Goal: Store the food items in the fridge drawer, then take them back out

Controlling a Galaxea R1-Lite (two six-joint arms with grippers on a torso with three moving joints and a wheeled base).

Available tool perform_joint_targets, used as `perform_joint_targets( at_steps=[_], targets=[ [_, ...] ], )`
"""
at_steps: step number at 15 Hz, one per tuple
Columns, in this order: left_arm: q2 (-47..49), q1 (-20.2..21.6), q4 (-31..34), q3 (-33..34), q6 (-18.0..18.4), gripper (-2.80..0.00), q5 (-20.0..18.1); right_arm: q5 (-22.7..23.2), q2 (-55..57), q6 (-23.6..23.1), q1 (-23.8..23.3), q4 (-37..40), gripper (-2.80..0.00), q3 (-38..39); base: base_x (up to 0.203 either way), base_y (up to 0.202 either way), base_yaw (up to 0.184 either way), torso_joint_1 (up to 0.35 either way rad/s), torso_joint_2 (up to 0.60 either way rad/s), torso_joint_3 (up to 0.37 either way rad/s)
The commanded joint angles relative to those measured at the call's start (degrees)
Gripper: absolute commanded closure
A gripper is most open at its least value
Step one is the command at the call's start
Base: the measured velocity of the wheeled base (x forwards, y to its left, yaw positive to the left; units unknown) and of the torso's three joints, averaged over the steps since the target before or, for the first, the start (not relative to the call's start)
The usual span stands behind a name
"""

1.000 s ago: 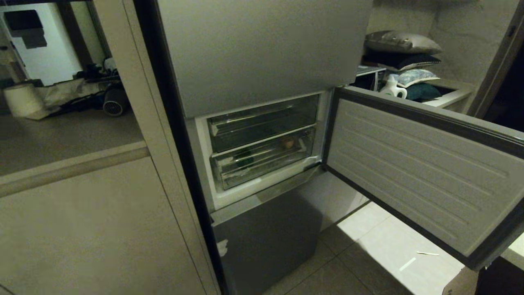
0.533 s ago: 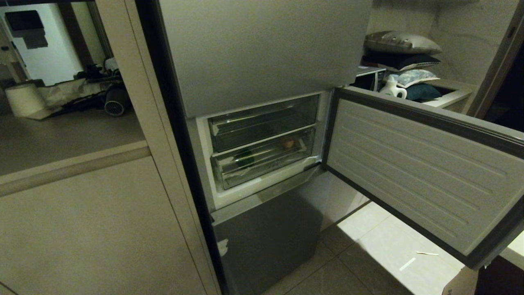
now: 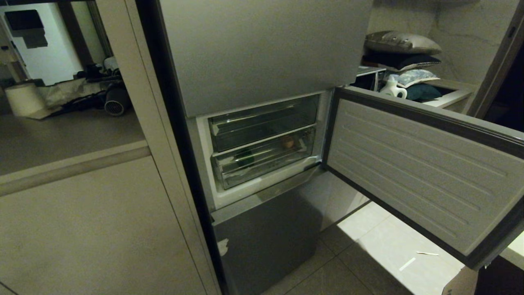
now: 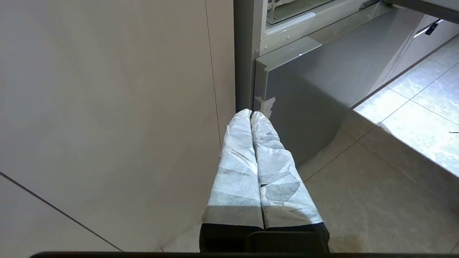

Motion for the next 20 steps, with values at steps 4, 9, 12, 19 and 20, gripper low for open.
perform_joint_targets(
  at_steps=[4, 9, 12, 19, 20],
  targets=[
    [0.1, 0.0, 0.1, 0.0, -0.1, 0.0, 0.0, 14.3, 21.4, 7.5, -23.7, -17.2, 0.0, -1.3, 0.0, 0.0, 0.0, 0.0, 0.0, 0.0],
    [0.1, 0.0, 0.1, 0.0, 0.0, 0.0, 0.0, 18.3, 35.4, 12.8, -25.6, -27.5, 0.0, -1.5, 0.0, 0.0, 0.0, 0.0, 0.0, 0.0],
    [0.1, 0.1, 0.1, 0.0, 0.0, 0.0, 0.0, 20.8, 45.6, 15.4, -25.6, -34.3, 0.0, -3.0, 0.0, 0.0, 0.0, 0.0, 0.0, 0.0],
    [0.1, 0.0, 0.1, 0.0, 0.0, 0.0, 0.0, 29.3, 57.1, 18.7, -25.7, -35.9, 0.0, -8.6, 0.0, 0.0, 0.0, 0.0, 0.0, 0.0],
    [0.1, 0.0, 0.1, 0.0, 0.0, 0.0, 0.0, 30.3, 58.6, 19.4, -25.7, -35.9, 0.0, -9.7, 0.0, 0.0, 0.0, 0.0, 0.0, 0.0]
  ],
)
